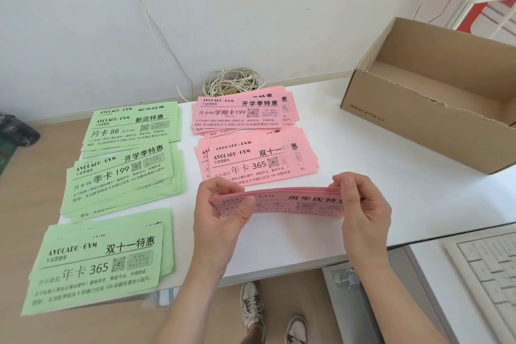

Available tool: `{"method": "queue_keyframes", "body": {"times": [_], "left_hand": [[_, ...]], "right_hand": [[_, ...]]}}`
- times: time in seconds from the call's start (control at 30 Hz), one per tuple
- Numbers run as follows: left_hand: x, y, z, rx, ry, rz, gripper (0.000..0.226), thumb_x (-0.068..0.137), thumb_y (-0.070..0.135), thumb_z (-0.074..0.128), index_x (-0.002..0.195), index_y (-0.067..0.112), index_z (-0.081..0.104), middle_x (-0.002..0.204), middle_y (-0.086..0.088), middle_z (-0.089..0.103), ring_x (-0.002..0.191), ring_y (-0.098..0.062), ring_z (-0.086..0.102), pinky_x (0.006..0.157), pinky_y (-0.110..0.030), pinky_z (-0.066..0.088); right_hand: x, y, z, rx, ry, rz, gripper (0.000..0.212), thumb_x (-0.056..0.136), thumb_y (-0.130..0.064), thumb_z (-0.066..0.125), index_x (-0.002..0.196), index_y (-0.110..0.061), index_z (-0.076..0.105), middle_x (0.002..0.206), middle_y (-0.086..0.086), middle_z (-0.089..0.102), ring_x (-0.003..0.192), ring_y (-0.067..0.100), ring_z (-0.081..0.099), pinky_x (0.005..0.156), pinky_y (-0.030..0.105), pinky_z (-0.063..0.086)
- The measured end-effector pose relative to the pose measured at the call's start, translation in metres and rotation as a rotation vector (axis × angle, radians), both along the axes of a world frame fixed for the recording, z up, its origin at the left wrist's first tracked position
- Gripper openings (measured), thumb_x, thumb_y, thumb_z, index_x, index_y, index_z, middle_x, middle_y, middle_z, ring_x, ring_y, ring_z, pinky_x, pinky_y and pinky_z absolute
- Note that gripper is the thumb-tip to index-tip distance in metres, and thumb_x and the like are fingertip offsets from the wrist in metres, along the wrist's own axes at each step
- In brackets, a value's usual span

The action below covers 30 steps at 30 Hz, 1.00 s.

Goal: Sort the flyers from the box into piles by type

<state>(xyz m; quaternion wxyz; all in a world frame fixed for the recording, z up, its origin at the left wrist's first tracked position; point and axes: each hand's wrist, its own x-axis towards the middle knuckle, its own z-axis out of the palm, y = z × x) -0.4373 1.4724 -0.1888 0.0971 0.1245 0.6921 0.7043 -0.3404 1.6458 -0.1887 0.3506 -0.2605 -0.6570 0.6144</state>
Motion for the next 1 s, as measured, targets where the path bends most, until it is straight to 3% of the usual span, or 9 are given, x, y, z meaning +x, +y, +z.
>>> {"method": "queue_keyframes", "body": {"times": [0.1,0.17,0.23,0.37,0.47,0.6,0.67,0.8,1.0], "left_hand": [[-0.001,0.0,-0.007,-0.033,0.0,-0.016,0.036,0.067,0.017,0.079,0.094,0.023,0.056,0.1,-0.011,0.063,0.1,-0.029,0.059,0.089,-0.048,0.048],[-0.002,0.003,-0.006,-0.062,-0.011,0.001,0.031,0.071,0.003,0.073,0.088,0.024,0.059,0.094,-0.003,0.066,0.096,-0.022,0.06,0.086,-0.044,0.048],[-0.002,0.001,-0.002,-0.086,-0.008,0.016,0.032,0.075,-0.01,0.068,0.083,0.02,0.06,0.085,0.006,0.066,0.09,-0.015,0.061,0.083,-0.035,0.046],[0.003,-0.019,0.007,-0.05,0.032,0.0,0.035,0.076,-0.012,0.065,0.078,0.023,0.062,0.084,0.004,0.066,0.086,-0.013,0.06,0.08,-0.022,0.048],[0.012,-0.031,-0.005,-0.061,-0.055,0.005,0.037,0.077,-0.022,0.06,0.079,0.015,0.059,0.08,0.006,0.064,0.081,-0.009,0.058,0.075,-0.016,0.046],[0.016,-0.031,-0.012,-0.043,-0.108,0.009,0.03,0.072,0.0,0.07,0.082,0.028,0.062,0.083,0.003,0.067,0.083,-0.011,0.061,0.076,-0.02,0.05],[0.014,-0.031,-0.01,-0.02,-0.104,0.034,0.033,0.07,0.001,0.078,0.087,0.023,0.06,0.086,0.0,0.07,0.086,-0.013,0.064,0.077,-0.022,0.052],[0.016,-0.024,-0.01,-0.202,-0.007,0.107,0.027,0.079,-0.009,0.068,0.082,0.015,0.056,0.074,0.012,0.068,0.071,0.0,0.061,0.067,-0.011,0.045],[0.026,-0.034,-0.011,-0.248,0.064,0.129,0.041,0.08,-0.011,0.064,0.073,0.028,0.055,0.08,0.003,0.066,0.078,-0.01,0.061,0.073,-0.018,0.046]], "right_hand": [[0.006,-0.001,-0.004,0.073,-0.043,0.092,0.035,0.08,-0.035,0.065,0.112,-0.025,0.053,0.098,-0.009,0.059,0.093,0.006,0.056,0.078,0.016,0.047],[0.008,-0.002,-0.007,0.141,-0.067,0.118,0.052,0.08,-0.008,0.069,0.116,-0.038,0.045,0.1,-0.013,0.056,0.097,0.008,0.056,0.08,0.015,0.047],[0.007,-0.002,-0.005,0.172,-0.064,0.122,0.068,0.082,0.011,0.06,0.112,-0.048,0.045,0.094,-0.02,0.056,0.092,0.008,0.058,0.074,0.012,0.046],[0.009,-0.002,0.001,0.374,-0.011,0.183,0.05,0.081,0.006,0.052,0.117,-0.029,0.054,0.095,-0.004,0.058,0.091,0.015,0.056,0.074,0.017,0.045],[0.012,-0.01,-0.015,0.421,-0.059,0.244,0.042,0.082,0.004,0.053,0.113,-0.025,0.056,0.1,0.002,0.058,0.095,0.014,0.056,0.08,0.019,0.044],[0.011,-0.01,-0.02,0.517,-0.076,0.198,0.028,0.084,0.005,0.053,0.105,-0.011,0.063,0.097,0.002,0.058,0.091,0.008,0.056,0.076,0.015,0.043],[0.01,-0.011,-0.019,0.562,-0.073,0.188,0.024,0.084,0.005,0.052,0.102,-0.006,0.064,0.096,0.004,0.058,0.09,0.007,0.055,0.075,0.015,0.043],[0.011,-0.012,-0.026,0.591,-0.085,0.238,0.026,0.086,0.006,0.052,0.105,-0.01,0.058,0.096,0.003,0.057,0.09,0.008,0.054,0.074,0.02,0.045],[0.016,-0.017,-0.025,0.574,-0.084,0.212,0.033,0.08,0.011,0.048,0.101,-0.014,0.055,0.091,0.0,0.055,0.085,0.007,0.052,0.073,0.014,0.04]]}}
